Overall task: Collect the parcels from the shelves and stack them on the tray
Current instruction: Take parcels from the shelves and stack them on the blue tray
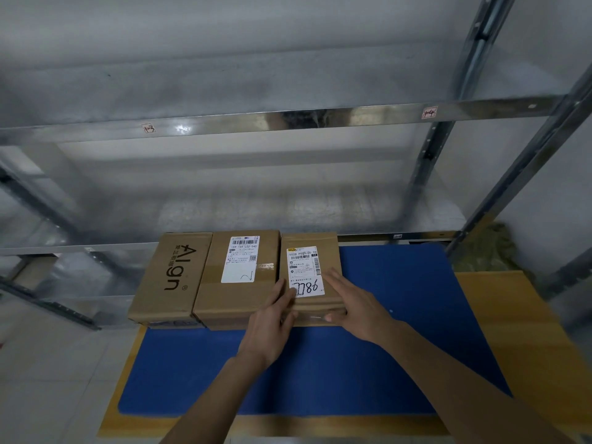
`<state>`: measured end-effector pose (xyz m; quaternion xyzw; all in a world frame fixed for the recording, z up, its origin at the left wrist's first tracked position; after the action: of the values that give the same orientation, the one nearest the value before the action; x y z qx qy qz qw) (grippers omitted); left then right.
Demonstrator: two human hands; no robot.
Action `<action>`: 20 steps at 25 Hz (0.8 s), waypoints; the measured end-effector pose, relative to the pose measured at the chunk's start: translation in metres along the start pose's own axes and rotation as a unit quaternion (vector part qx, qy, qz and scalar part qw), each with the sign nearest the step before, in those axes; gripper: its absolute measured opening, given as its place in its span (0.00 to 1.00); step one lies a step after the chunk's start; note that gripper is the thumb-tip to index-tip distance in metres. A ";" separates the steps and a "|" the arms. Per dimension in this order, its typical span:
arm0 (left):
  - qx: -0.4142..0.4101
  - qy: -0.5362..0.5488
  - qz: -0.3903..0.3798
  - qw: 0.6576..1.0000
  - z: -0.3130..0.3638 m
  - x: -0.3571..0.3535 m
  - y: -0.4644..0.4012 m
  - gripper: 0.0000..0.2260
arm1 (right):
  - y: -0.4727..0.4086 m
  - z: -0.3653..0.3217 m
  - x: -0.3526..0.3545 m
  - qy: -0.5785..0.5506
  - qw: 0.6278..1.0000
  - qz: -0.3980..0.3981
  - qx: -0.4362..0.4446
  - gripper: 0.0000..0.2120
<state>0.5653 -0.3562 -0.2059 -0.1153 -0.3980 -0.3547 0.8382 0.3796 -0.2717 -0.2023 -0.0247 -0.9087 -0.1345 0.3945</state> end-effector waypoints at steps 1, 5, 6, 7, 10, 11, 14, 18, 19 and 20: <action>-0.003 -0.001 -0.001 1.000 0.004 0.003 0.001 0.22 | 0.006 0.000 0.003 0.003 1.000 -0.004 -0.001 0.43; -0.023 -0.009 -0.001 1.000 0.027 0.021 0.007 0.24 | 0.032 -0.003 0.033 0.029 1.000 -0.004 -0.004 0.39; -0.025 -0.015 0.003 1.000 0.034 0.028 0.008 0.24 | 0.039 -0.004 0.045 0.038 0.999 0.005 -0.010 0.38; -0.027 -0.022 0.007 0.999 0.044 0.035 0.010 0.24 | 0.047 -0.006 0.058 0.047 0.999 0.016 -0.021 0.37; -0.040 -0.052 0.024 0.998 0.079 0.057 0.014 0.24 | 0.078 -0.018 0.100 0.090 0.993 0.057 -0.051 0.36; -0.050 -0.063 0.033 0.996 0.094 0.064 0.016 0.24 | 0.091 -0.023 0.114 0.106 0.990 0.069 -0.057 0.35; -0.095 -0.077 0.051 0.991 0.148 0.085 0.017 0.22 | 0.128 -0.033 0.158 0.151 0.981 0.096 -0.073 0.33; -0.172 -0.078 0.048 0.981 0.234 0.104 0.016 0.25 | 0.196 -0.047 0.228 0.191 0.965 0.142 -0.109 0.33; -0.187 -0.074 0.046 0.979 0.255 0.107 0.015 0.25 | 0.214 -0.051 0.244 0.199 0.960 0.156 -0.120 0.33; -0.203 -0.068 0.046 0.976 0.274 0.109 0.015 0.25 | 0.231 -0.056 0.258 0.205 0.955 0.170 -0.131 0.34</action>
<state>0.4620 -0.2700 0.0572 -0.3253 -0.3677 -0.3805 0.7837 0.2768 -0.0796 0.0722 -0.2019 -0.7651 -0.1855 0.5826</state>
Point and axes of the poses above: each hand's wrist, its own y-axis away from the middle knuckle, its own x-axis out of the back of the hand, z = x × y, the point moved 5 cm from there along -y, towards the middle knuckle, and after that the axes turned 1 degree about -z, right-handed, at the moved point
